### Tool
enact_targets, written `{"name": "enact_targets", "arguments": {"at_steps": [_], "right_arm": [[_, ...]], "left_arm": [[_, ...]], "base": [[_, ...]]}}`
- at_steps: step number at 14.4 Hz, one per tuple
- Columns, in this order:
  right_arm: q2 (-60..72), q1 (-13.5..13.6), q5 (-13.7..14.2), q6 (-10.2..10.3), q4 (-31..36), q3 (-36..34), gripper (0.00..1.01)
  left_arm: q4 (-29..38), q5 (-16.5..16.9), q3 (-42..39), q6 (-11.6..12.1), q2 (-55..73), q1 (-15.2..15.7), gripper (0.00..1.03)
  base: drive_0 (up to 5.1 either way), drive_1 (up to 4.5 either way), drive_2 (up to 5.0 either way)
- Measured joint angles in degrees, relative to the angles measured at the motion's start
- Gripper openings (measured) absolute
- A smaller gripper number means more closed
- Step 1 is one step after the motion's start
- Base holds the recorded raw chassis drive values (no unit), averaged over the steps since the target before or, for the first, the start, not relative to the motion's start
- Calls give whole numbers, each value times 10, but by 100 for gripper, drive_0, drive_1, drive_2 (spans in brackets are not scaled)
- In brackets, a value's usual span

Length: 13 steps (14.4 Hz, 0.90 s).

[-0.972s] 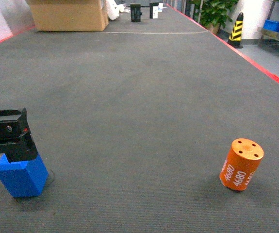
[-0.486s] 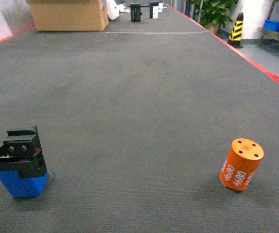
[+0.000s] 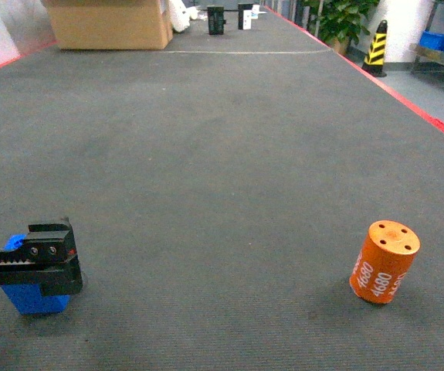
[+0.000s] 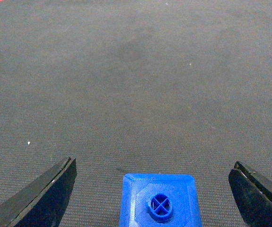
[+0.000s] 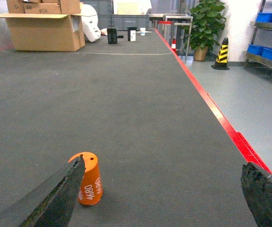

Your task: Sort blue parts and orange caps into right shelf containers

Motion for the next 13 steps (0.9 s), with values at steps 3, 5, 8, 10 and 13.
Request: {"name": "enact_targets", "arguments": {"at_steps": [3, 5, 8, 10, 13], "right_arm": [[0, 0, 0, 0, 0, 0, 98], [0, 0, 0, 0, 0, 0, 98], [0, 0, 0, 0, 0, 0, 98], [0, 0, 0, 0, 0, 0, 98], [0, 0, 0, 0, 0, 0, 98]], "left_arm": [[0, 5, 6, 0, 15, 2, 98], [0, 10, 6, 0, 16, 3, 98], [0, 15, 7, 0, 17, 3, 98], [0, 17, 7, 0, 18, 3, 98], [0, 19, 7, 0, 18, 3, 98]], "base": [[0, 0, 0], [0, 0, 0], [0, 0, 0], [0, 0, 0], [0, 0, 0]]}}
